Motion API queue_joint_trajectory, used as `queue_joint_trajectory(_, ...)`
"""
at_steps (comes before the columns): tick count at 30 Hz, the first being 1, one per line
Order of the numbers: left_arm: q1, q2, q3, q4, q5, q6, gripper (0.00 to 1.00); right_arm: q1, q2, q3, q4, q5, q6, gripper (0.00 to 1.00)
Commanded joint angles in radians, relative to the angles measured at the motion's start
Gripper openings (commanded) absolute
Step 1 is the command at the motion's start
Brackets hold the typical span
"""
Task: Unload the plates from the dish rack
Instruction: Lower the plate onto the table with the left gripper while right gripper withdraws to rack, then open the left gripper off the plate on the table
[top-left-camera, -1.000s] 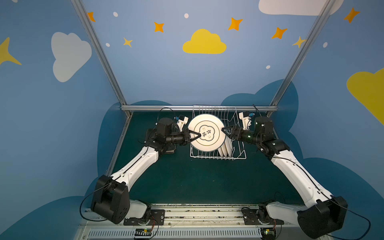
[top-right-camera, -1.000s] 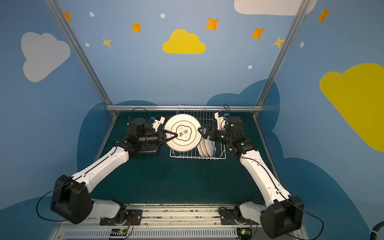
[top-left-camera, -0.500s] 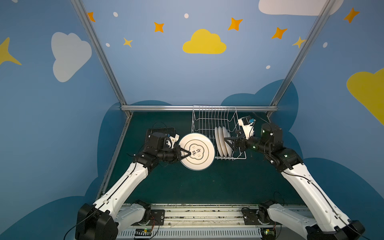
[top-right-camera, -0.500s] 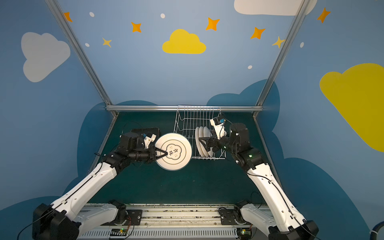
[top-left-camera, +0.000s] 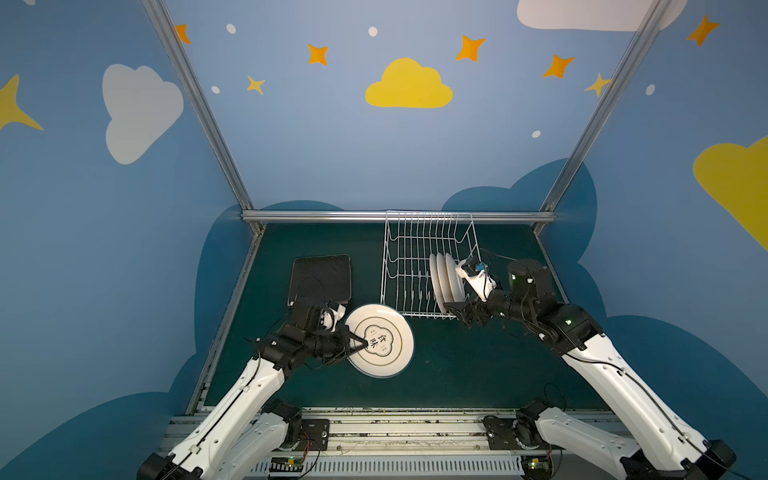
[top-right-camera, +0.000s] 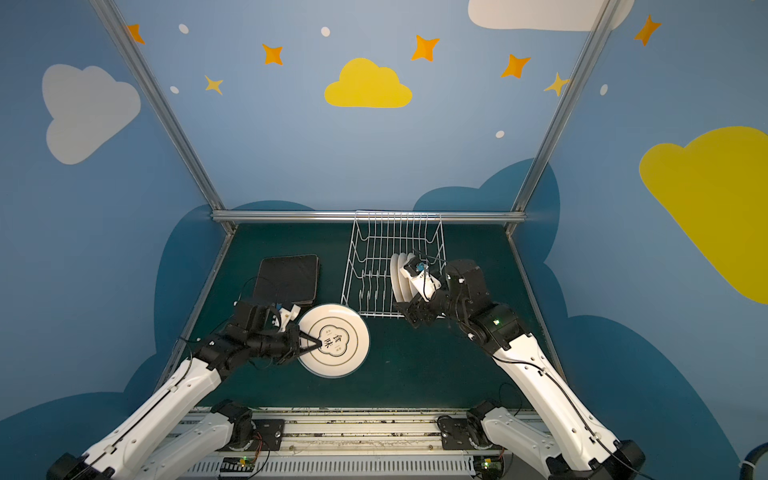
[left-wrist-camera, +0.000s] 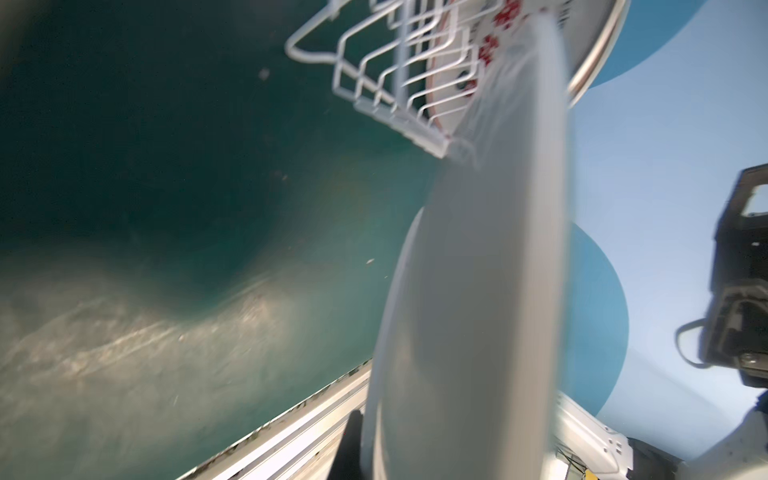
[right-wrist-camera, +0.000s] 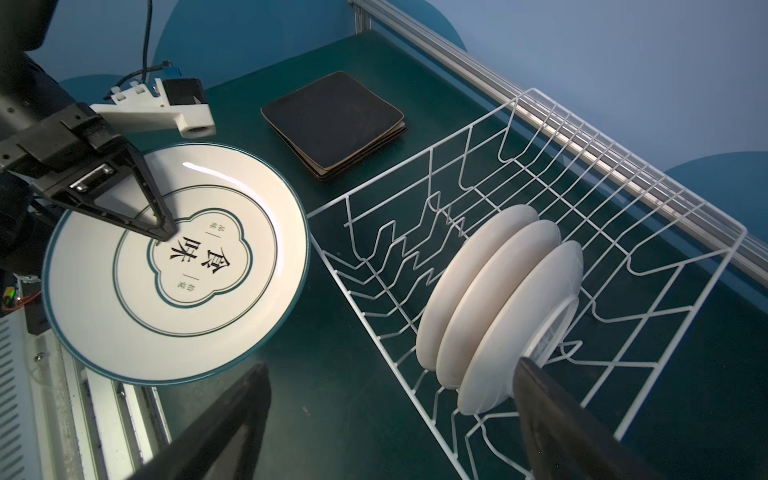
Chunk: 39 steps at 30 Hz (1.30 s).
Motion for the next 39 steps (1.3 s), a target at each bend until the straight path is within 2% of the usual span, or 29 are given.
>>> queue_joint_trajectory(1, 0.004, -0.019, -0.031, 0.029, 0.018, -0.017, 0.03, 0.012, -0.011, -0.018, -0.050, 0.009, -0.055, 0.91)
queue_joint_trajectory(9, 0.003, 0.114, -0.105, 0.197, 0.060, -0.007, 0.03, 0.044, 0.029, -0.039, -0.076, 0.013, -0.073, 0.91)
queue_joint_trajectory(20, 0.000, 0.416, -0.049, 0.327, 0.130, 0.095, 0.03, 0.078, 0.094, -0.021, -0.091, 0.063, -0.097, 0.91)
queue_joint_trajectory(25, -0.004, 0.519, -0.024, 0.314, 0.155, 0.149, 0.04, 0.086, 0.101, -0.025, -0.069, 0.103, -0.095, 0.91)
queue_joint_trajectory(39, -0.003, 0.688, 0.032, 0.273, 0.138, 0.209, 0.37, 0.088, 0.096, -0.024, 0.029, 0.137, -0.069, 0.91)
